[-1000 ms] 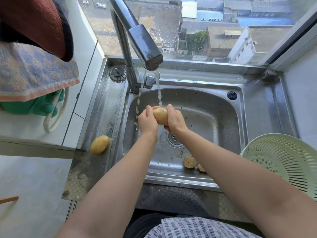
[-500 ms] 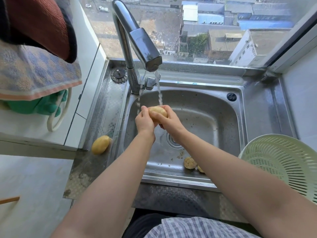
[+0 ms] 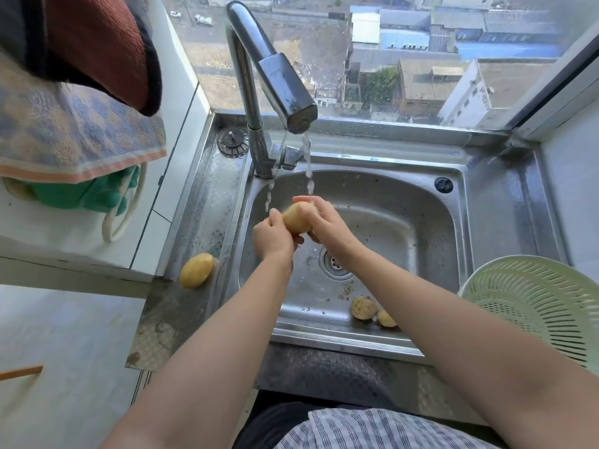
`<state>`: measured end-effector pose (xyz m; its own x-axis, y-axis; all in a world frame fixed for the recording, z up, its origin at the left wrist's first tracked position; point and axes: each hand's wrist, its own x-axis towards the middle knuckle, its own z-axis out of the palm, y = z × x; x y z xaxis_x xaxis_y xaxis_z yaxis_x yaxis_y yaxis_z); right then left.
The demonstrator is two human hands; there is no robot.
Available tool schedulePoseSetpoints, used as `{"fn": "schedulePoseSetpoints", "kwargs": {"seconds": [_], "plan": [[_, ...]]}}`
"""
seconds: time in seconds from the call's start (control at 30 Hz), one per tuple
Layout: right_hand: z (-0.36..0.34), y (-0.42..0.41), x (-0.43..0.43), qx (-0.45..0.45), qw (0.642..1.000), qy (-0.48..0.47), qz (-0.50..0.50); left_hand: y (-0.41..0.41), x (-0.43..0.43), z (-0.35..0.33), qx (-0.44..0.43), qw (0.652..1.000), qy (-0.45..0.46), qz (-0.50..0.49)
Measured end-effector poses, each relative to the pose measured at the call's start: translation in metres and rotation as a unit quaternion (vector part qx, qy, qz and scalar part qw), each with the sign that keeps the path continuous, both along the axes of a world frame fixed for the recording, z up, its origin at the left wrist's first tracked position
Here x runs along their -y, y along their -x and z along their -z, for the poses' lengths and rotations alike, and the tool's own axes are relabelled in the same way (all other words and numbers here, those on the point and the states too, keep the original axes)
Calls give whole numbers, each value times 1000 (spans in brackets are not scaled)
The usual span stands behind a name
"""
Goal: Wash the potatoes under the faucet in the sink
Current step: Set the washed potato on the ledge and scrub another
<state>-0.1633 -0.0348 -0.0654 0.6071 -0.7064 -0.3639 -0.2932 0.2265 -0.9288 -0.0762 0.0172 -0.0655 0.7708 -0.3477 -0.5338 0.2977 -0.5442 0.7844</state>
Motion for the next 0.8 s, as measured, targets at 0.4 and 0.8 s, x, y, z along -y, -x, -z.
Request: {"fn": "schedulePoseSetpoints", "kwargs": {"seconds": [0.4, 0.8], "plan": [[-7, -19, 25, -135, 986, 28, 89, 12, -5, -4, 17, 980, 53, 189], [-2, -4, 8, 15, 999, 39, -7, 1, -1, -12, -107, 986, 12, 128]]}}
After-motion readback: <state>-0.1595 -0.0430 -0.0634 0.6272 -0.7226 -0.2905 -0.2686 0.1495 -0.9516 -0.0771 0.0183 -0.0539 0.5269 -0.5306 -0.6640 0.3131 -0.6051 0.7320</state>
